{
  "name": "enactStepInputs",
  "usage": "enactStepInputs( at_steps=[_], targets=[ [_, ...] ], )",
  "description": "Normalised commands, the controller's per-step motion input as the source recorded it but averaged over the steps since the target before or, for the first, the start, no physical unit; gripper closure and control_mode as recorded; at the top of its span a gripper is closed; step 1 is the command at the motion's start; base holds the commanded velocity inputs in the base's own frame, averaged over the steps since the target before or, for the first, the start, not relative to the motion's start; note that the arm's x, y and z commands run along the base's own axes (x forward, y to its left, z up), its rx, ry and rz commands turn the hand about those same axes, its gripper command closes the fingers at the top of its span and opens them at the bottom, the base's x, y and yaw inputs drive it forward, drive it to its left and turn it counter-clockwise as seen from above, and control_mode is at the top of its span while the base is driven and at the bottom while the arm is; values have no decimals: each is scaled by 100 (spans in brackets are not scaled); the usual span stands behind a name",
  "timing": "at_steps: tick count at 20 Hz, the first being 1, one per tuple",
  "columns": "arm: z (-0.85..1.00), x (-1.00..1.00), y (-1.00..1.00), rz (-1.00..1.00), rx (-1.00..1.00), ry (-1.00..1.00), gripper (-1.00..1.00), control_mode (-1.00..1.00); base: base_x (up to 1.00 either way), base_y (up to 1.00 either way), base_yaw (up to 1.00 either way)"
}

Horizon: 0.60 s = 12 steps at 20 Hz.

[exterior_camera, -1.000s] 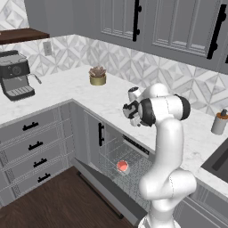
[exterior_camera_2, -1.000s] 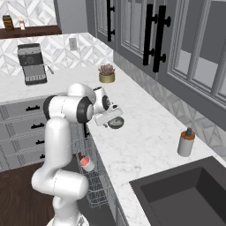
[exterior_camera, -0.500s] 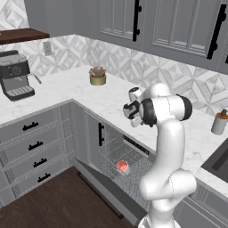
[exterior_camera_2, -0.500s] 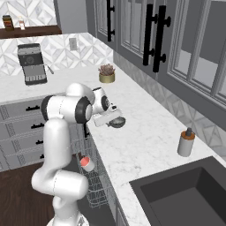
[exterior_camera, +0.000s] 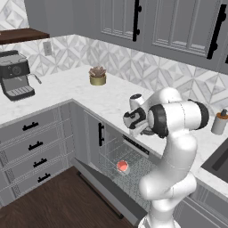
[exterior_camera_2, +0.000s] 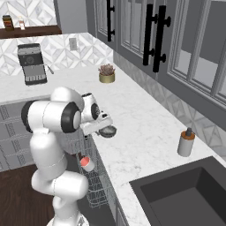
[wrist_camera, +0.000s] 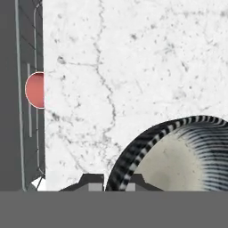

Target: Pick up the cup and bowl from the counter, place them in the dishwasher, and close the dishwasher door.

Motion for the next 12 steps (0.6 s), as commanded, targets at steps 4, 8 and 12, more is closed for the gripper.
enactStepInputs(
  at_steps=[4,8,12],
  targets=[
    [0,-100,62,-2,6,0,100,-100,0,0,0],
    [-5,-99,70,-6,4,5,100,-100,0,0,0],
    [-49,-49,54,-10,1,7,100,-100,0,0,0]
  ],
)
